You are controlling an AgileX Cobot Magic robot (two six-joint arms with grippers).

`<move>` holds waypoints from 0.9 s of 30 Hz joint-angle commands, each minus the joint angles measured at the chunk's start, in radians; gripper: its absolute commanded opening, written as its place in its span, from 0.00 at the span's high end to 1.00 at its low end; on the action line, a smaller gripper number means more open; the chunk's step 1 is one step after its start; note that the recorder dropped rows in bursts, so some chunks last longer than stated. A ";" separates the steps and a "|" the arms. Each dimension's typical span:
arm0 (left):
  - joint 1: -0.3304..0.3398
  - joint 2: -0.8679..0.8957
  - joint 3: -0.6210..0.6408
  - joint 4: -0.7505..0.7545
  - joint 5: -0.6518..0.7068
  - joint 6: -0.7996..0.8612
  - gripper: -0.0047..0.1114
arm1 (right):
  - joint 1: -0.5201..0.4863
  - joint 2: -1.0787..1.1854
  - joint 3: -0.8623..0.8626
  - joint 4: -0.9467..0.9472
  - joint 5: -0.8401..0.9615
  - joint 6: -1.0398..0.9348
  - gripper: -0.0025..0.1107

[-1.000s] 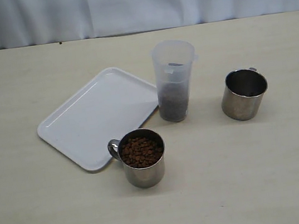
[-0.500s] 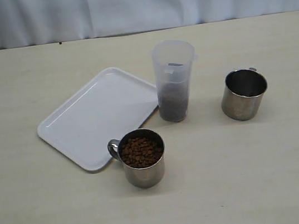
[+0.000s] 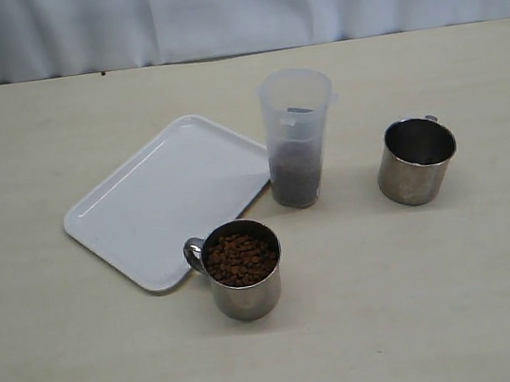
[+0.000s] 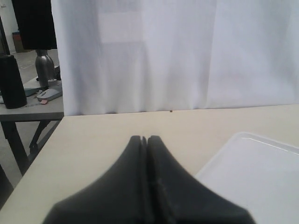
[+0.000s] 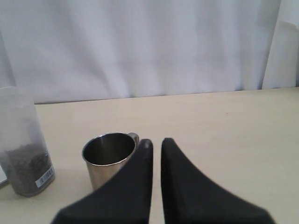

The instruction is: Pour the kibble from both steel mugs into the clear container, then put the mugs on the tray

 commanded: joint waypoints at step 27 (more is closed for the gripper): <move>0.000 0.050 -0.007 0.666 -0.536 -0.862 0.96 | 0.028 -0.003 0.004 0.002 0.003 -0.006 0.93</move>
